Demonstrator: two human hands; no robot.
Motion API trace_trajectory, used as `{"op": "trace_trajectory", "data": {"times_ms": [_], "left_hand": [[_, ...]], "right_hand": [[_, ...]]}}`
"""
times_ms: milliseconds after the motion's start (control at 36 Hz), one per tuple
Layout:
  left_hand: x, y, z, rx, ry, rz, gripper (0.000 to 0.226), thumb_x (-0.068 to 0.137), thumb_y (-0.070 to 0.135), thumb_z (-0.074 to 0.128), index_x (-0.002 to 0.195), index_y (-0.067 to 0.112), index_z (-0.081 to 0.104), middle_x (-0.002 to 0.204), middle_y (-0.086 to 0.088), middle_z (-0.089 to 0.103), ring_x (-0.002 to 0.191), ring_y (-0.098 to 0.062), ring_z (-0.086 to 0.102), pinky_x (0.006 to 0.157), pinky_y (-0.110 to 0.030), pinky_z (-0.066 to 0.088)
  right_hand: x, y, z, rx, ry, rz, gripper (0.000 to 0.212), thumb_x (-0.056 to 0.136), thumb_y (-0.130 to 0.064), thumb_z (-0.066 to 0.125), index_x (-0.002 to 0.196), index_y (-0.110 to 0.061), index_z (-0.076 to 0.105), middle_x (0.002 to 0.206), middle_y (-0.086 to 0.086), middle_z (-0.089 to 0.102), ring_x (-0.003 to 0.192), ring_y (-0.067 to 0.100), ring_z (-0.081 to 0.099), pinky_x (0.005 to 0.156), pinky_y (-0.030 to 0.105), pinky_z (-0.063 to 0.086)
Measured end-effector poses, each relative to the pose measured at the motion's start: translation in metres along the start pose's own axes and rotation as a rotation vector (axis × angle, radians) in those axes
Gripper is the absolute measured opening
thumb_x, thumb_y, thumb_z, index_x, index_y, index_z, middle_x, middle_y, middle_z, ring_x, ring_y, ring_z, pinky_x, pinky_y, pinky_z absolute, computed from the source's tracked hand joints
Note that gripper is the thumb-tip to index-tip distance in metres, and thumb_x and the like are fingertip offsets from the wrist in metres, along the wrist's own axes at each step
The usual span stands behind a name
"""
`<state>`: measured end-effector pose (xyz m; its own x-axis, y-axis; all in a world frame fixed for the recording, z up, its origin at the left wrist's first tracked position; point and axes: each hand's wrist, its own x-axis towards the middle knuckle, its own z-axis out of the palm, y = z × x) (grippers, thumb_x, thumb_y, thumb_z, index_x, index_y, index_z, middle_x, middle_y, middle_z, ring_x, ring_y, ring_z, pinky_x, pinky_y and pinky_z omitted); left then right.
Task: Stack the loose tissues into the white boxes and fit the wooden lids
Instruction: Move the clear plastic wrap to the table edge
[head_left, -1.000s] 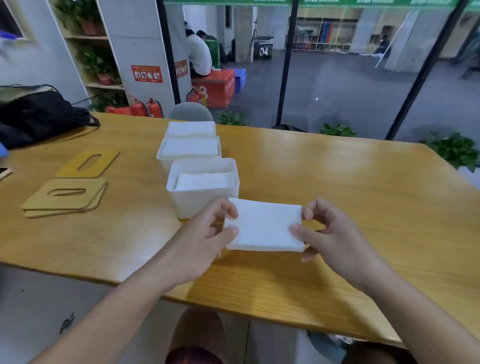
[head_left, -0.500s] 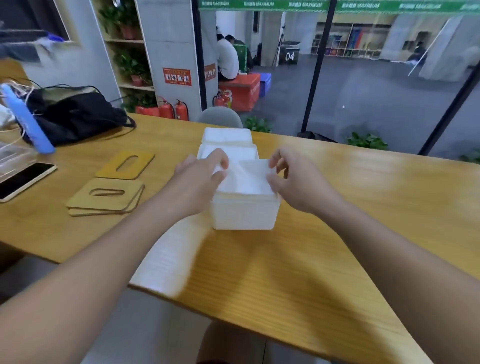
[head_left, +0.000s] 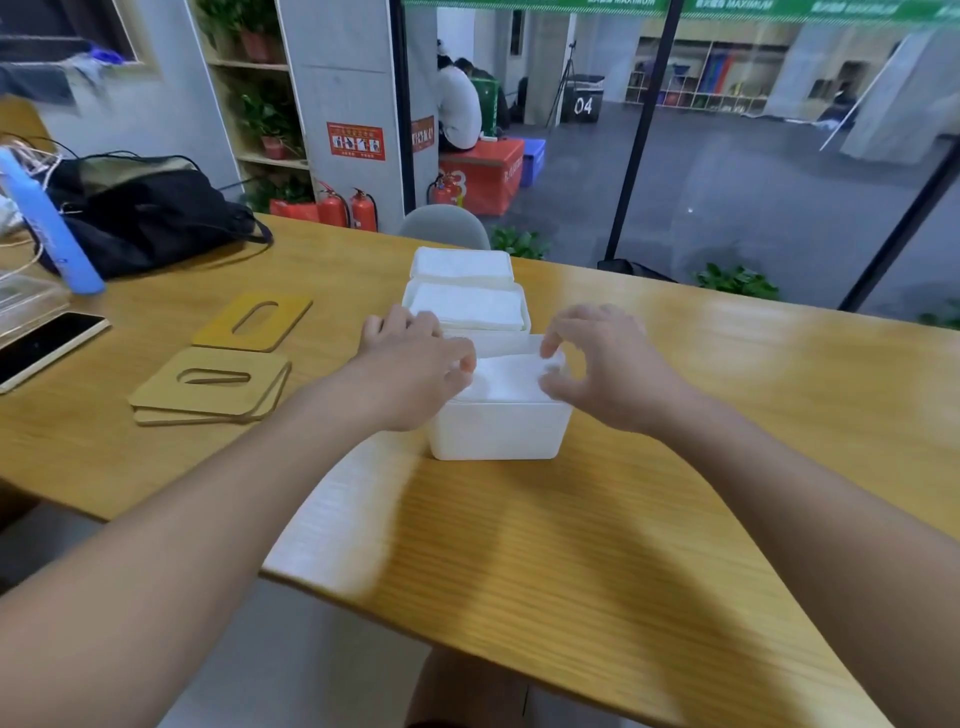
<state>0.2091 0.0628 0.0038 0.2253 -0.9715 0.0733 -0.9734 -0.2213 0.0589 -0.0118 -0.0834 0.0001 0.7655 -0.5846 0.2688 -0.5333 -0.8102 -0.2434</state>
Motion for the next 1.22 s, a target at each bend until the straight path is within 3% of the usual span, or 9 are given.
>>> {"op": "trace_trajectory", "data": {"times_ms": [167,306,500,583,667,778,917,1056,1222], "left_hand": [[0.011,-0.002,-0.007,-0.108,0.204,0.062,0.022,0.112,0.045,0.052,0.108,0.039,0.072,0.111,0.014,0.061,0.118,-0.02,0.044,0.1,-0.04,0.03],[0.014,0.002,0.014,-0.246,0.094,0.062,0.028,0.106,0.05,0.059,0.117,0.033,0.077,0.097,0.017,0.065,0.111,-0.017,0.055,0.087,-0.039,0.037],[0.01,0.005,0.008,-0.18,0.158,0.055,0.026,0.103,0.056,0.059,0.107,0.039,0.078,0.096,0.016,0.068,0.104,-0.014,0.056,0.092,-0.039,0.031],[0.002,0.011,0.006,-0.139,0.255,0.057,0.032,0.109,0.046,0.053,0.094,0.036,0.078,0.095,0.015,0.073,0.102,-0.017,0.059,0.097,-0.042,0.039],[-0.008,0.023,0.001,-0.239,0.345,0.086,0.025,0.11,0.038,0.054,0.101,0.035,0.078,0.101,0.016,0.071,0.101,-0.014,0.059,0.095,-0.04,0.044],[-0.019,0.046,-0.005,-0.354,0.405,0.122,0.024,0.109,0.042,0.06,0.124,0.03,0.075,0.11,0.016,0.069,0.104,-0.01,0.058,0.09,-0.037,0.051],[-0.034,0.099,0.0,-0.492,0.487,0.169,0.025,0.109,0.035,0.061,0.13,0.031,0.074,0.097,0.02,0.068,0.1,-0.007,0.057,0.088,-0.036,0.052],[-0.044,0.172,0.031,-0.613,0.429,0.243,0.026,0.108,0.032,0.061,0.13,0.032,0.074,0.091,0.014,0.072,0.086,-0.011,0.066,0.079,-0.036,0.056],[-0.013,0.233,0.085,-0.633,0.203,0.176,0.029,0.11,0.035,0.058,0.136,0.03,0.071,0.099,0.006,0.073,0.093,-0.019,0.068,0.08,-0.036,0.052]], "right_hand": [[0.007,0.005,0.001,0.076,-0.098,0.057,0.015,0.097,-0.053,0.072,0.1,-0.038,0.071,0.098,-0.011,0.07,0.105,0.019,0.055,0.108,0.044,0.038],[0.005,-0.003,0.004,0.134,-0.057,0.094,0.031,0.089,-0.068,0.073,0.105,-0.041,0.072,0.105,-0.012,0.071,0.11,0.017,0.05,0.1,0.041,0.039],[-0.001,-0.007,0.002,0.222,-0.051,0.161,0.035,0.087,-0.062,0.082,0.111,-0.037,0.075,0.11,-0.011,0.073,0.108,0.017,0.063,0.102,0.045,0.049],[-0.006,-0.008,0.0,0.217,0.013,0.148,0.043,0.088,-0.064,0.08,0.122,-0.037,0.075,0.1,-0.02,0.063,0.095,0.007,0.062,0.087,0.037,0.052],[-0.015,-0.009,-0.005,0.242,0.063,0.153,0.046,0.088,-0.064,0.08,0.126,-0.04,0.073,0.1,-0.021,0.059,0.093,0.0,0.059,0.071,0.023,0.047],[-0.037,-0.013,-0.017,0.243,0.127,0.118,0.05,0.095,-0.061,0.074,0.137,-0.035,0.067,0.109,-0.028,0.06,0.097,-0.004,0.059,0.074,0.018,0.044],[-0.088,-0.004,-0.028,0.26,0.184,0.119,0.058,0.1,-0.052,0.072,0.152,-0.031,0.053,0.132,-0.021,0.064,0.1,0.001,0.063,0.086,0.03,0.054],[-0.157,0.029,-0.023,0.34,0.194,0.177,0.055,0.104,-0.038,0.072,0.153,-0.026,0.052,0.13,-0.015,0.065,0.096,0.002,0.063,0.088,0.03,0.054],[-0.201,0.078,-0.008,0.367,0.18,0.312,0.058,0.104,-0.031,0.074,0.156,-0.019,0.051,0.132,-0.006,0.067,0.096,0.018,0.065,0.09,0.033,0.053]]}}
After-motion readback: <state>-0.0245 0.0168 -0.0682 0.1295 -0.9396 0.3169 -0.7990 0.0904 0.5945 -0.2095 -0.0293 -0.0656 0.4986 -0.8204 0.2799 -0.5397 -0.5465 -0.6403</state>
